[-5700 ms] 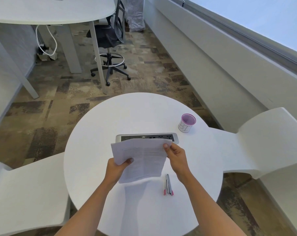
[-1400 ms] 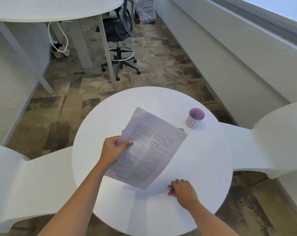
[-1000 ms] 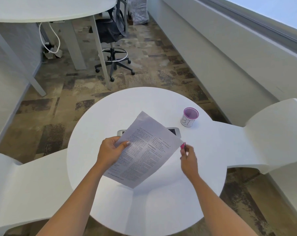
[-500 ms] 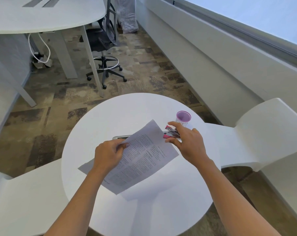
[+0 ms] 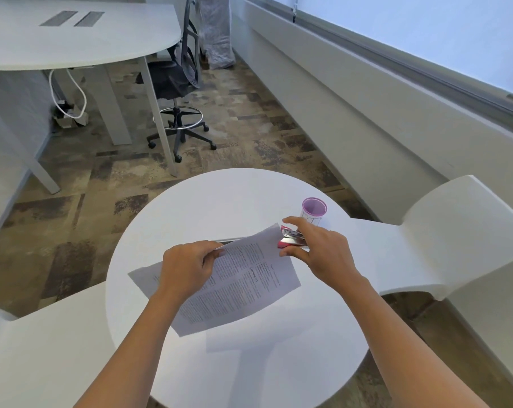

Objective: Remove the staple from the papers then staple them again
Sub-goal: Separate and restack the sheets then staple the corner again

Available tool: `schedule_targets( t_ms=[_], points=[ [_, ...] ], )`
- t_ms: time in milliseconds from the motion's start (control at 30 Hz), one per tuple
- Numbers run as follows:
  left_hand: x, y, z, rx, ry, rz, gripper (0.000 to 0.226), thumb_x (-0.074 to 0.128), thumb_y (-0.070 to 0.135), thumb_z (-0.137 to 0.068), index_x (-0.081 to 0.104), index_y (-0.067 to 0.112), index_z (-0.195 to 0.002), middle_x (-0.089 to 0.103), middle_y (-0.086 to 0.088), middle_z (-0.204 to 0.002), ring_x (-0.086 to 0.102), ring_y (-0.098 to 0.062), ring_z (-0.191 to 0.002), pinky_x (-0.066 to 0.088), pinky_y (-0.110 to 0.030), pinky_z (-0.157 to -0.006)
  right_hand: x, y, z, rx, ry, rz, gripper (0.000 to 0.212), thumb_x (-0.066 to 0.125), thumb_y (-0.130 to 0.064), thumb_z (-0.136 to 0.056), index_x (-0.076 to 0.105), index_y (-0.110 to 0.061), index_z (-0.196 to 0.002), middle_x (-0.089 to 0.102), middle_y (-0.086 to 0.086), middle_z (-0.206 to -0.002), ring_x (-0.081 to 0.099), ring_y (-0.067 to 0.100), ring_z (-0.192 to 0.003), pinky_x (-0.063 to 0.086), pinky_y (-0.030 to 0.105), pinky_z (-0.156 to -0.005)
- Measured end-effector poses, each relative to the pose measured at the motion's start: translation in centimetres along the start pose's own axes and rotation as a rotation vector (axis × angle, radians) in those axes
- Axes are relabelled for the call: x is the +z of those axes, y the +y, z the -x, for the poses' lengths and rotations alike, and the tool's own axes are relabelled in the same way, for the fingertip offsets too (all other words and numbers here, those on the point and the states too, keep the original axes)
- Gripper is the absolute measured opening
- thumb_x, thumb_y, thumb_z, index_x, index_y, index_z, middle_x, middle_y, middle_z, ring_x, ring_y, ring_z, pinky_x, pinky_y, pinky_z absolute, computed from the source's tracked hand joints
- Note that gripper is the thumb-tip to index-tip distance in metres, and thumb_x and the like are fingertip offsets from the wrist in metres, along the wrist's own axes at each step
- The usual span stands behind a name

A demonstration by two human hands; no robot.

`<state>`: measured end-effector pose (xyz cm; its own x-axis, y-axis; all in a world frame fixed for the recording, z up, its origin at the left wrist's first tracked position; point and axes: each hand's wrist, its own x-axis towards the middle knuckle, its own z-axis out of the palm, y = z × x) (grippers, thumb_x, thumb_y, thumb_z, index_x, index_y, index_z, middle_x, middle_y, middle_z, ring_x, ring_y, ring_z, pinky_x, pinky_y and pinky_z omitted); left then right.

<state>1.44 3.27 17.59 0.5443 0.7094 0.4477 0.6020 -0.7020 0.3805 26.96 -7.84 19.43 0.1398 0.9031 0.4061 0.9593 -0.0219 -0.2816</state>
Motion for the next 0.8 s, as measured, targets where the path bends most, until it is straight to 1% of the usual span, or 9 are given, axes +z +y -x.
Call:
schedule_targets(
  t_ms=[100,200,233,333,467,567,633,700,800],
  points=[
    [-0.1,0.0,0.0,0.018,0.004,0.004,0.024,0.080,0.002,-0.071,0.080,0.022,-0.085,0.077,0.010,-0.075,0.071,-0.017,-0.059,0.040,-0.017,-0.054,-0.1,-0.1,0.1,-0.005,-0.023,0.002,0.063,0.028,-0.079,-0.075,0.045,-0.039,-0.121,0.072,-0.009,-0.105,0.070,0.018,-0.083,0.058,0.033,-0.066],
    [-0.2,0.0,-0.1,0.020,0.012,0.012,0.019,0.068,0.010,-0.076,0.080,0.022,-0.085,0.077,0.012,-0.075,0.072,-0.017,-0.060,0.047,-0.021,-0.053,-0.4,-0.2,0.1,-0.019,-0.035,0.006,0.067,0.025,-0.085,-0.074,0.044,-0.040,-0.120,0.072,-0.012,-0.102,0.069,0.016,-0.082,0.058,0.032,-0.064],
    [-0.3,-0.1,-0.1,0.020,0.011,0.010,0.019,0.069,0.009,-0.076,0.080,0.022,-0.085,0.077,0.012,-0.076,0.072,-0.017,-0.061,0.047,-0.022,-0.054,-0.5,-0.2,0.1,-0.020,-0.040,0.003,0.069,0.024,-0.086,-0.073,0.043,-0.041,-0.121,0.072,-0.012,-0.101,0.069,0.015,-0.082,0.058,0.032,-0.063],
    [-0.2,-0.2,-0.2,0.019,0.001,-0.003,0.023,0.080,0.002,-0.073,0.080,0.022,-0.085,0.077,0.010,-0.076,0.072,-0.017,-0.061,0.045,-0.019,-0.056,-0.7,-0.5,0.2,-0.011,-0.052,-0.008,0.073,0.022,-0.090,-0.070,0.040,-0.042,-0.122,0.072,-0.014,-0.100,0.069,0.015,-0.082,0.058,0.034,-0.063],
    [-0.1,-0.2,-0.2,-0.001,0.004,0.001,0.026,0.081,0.001,-0.072,0.080,0.022,-0.085,0.077,0.012,-0.076,0.072,-0.016,-0.062,0.046,-0.020,-0.056,-0.8,-0.8,0.2,0.000,-0.078,-0.032,0.078,0.026,-0.090,-0.068,0.040,-0.043,-0.129,0.071,-0.013,-0.105,0.068,0.013,-0.087,0.056,0.031,-0.067],
    [0.0,-0.1,-0.1,0.008,0.003,0.001,0.027,0.081,0.001,-0.070,0.080,0.023,-0.085,0.076,0.012,-0.074,0.071,-0.016,-0.059,0.043,-0.018,-0.056,-0.9,-1.0,0.1,0.008,-0.093,-0.049,0.080,0.029,-0.088,-0.068,0.043,-0.040,-0.131,0.071,-0.012,-0.108,0.067,0.013,-0.089,0.054,0.030,-0.069],
    [0.0,0.1,-0.2,0.025,-0.004,-0.008,0.026,0.083,0.002,-0.069,0.080,0.023,-0.083,0.076,0.011,-0.073,0.070,-0.016,-0.056,0.039,-0.016,-0.056,-0.9,-1.2,0.1,0.015,-0.108,-0.069,0.073,0.032,-0.087,-0.068,0.046,-0.041,-0.123,0.071,-0.013,-0.104,0.067,0.013,-0.088,0.056,0.031,-0.069],
    [0.0,0.2,-0.3,0.050,-0.011,-0.019,0.024,0.084,0.003,-0.069,0.080,0.023,-0.081,0.076,0.011,-0.071,0.068,-0.015,-0.054,0.035,-0.014,-0.056,-0.9,-1.3,-0.1,0.018,-0.112,-0.078,0.065,0.033,-0.087,-0.069,0.048,-0.039,-0.109,0.070,-0.016,-0.096,0.065,0.012,-0.082,0.056,0.033,-0.064],
    [-0.1,0.3,-0.4,0.063,-0.021,-0.015,0.023,0.084,0.004,-0.069,0.080,0.023,-0.081,0.076,0.009,-0.072,0.068,-0.015,-0.053,0.042,-0.018,-0.054,-1.2,-1.3,-0.5,0.008,-0.111,-0.070,0.058,0.036,-0.086,-0.069,0.049,-0.038,-0.099,0.067,-0.020,-0.092,0.063,0.007,-0.079,0.053,0.031,-0.061]
  ],
)
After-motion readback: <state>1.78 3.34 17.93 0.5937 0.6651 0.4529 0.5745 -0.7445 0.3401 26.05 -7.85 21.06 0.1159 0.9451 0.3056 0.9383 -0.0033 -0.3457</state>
